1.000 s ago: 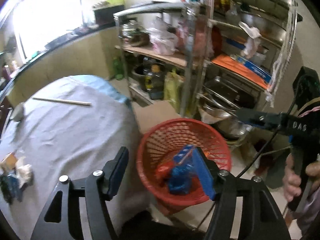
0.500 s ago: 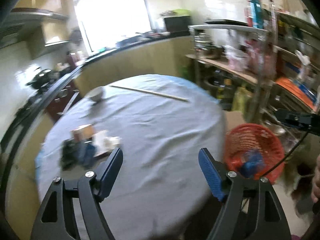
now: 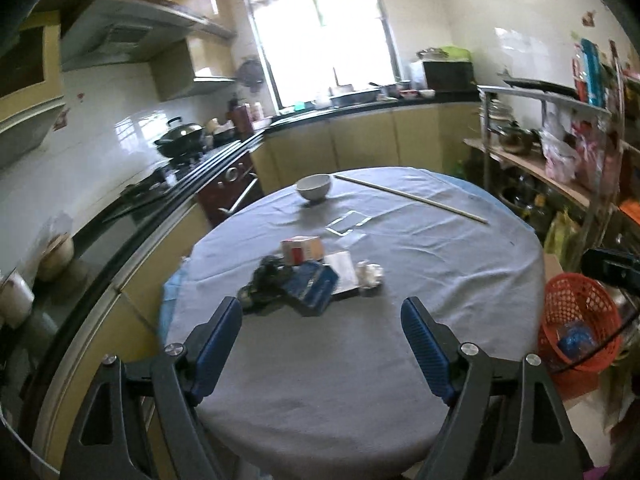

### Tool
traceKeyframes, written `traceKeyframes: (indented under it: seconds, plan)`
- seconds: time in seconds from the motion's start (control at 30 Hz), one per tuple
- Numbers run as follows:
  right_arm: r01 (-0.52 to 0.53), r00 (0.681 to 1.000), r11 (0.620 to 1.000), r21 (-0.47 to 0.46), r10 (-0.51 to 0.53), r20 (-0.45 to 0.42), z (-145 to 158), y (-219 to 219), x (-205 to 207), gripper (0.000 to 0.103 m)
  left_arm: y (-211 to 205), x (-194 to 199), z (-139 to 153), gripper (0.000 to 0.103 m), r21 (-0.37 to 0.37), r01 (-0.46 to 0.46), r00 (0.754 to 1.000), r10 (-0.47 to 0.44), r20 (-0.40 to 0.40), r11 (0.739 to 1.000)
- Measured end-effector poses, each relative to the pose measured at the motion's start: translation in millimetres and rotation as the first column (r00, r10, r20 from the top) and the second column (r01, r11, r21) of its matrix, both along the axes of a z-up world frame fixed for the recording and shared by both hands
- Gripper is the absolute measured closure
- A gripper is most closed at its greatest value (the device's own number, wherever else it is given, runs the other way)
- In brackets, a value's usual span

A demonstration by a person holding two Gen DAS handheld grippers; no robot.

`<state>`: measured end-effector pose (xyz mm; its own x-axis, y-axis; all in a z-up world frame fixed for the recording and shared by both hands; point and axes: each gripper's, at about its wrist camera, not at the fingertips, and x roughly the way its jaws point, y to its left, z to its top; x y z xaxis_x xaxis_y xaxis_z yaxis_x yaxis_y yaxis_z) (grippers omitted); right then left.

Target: Collect trash

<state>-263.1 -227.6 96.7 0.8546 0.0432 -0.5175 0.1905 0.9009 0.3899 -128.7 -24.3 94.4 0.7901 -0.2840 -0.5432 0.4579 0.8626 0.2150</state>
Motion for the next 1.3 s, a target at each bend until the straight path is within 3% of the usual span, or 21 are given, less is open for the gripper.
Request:
traceKeyframes:
  seconds: [0.43, 1.3]
  plan:
    - [-0.098, 0.995, 0.994, -0.046, 0.098, 0.004, 12, 54, 24, 0.042, 58, -2, 13, 0.02, -0.023, -0.087, 0.995, 0.087, 0.039, 0.996]
    - [-0.175, 0.983, 0.984, -0.039, 0.173, -0.053, -11, 80, 31, 0.042, 85, 13, 4, 0.02, -0.001, -0.189, 0.982, 0.189, 0.021, 0.982]
